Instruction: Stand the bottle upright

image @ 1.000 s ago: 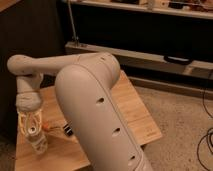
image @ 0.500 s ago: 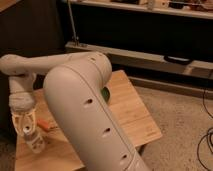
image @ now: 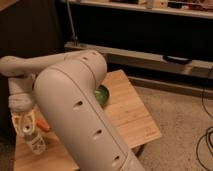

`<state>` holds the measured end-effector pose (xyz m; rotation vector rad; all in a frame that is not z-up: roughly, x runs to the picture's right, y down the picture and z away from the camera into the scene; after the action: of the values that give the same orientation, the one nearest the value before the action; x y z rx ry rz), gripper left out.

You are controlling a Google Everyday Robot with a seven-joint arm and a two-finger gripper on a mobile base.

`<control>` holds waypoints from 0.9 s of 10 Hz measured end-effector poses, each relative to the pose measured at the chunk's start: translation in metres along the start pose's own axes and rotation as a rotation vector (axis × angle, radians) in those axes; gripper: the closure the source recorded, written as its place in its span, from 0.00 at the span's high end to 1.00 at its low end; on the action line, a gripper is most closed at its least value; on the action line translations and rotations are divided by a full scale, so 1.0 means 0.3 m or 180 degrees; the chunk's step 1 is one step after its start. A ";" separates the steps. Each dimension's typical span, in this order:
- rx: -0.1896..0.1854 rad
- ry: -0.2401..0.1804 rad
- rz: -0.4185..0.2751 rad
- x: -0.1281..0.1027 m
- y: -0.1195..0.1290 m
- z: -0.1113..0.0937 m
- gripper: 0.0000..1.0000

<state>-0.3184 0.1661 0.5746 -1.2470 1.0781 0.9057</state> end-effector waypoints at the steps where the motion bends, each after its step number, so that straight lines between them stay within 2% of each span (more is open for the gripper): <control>1: -0.0002 0.0004 0.0004 0.001 -0.002 0.007 0.14; 5: -0.0156 -0.0089 0.0017 0.009 -0.041 0.032 0.14; 9: -0.0177 -0.0108 0.0073 0.005 -0.073 0.065 0.14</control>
<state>-0.2945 0.1827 0.5791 -1.2629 1.0485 0.9769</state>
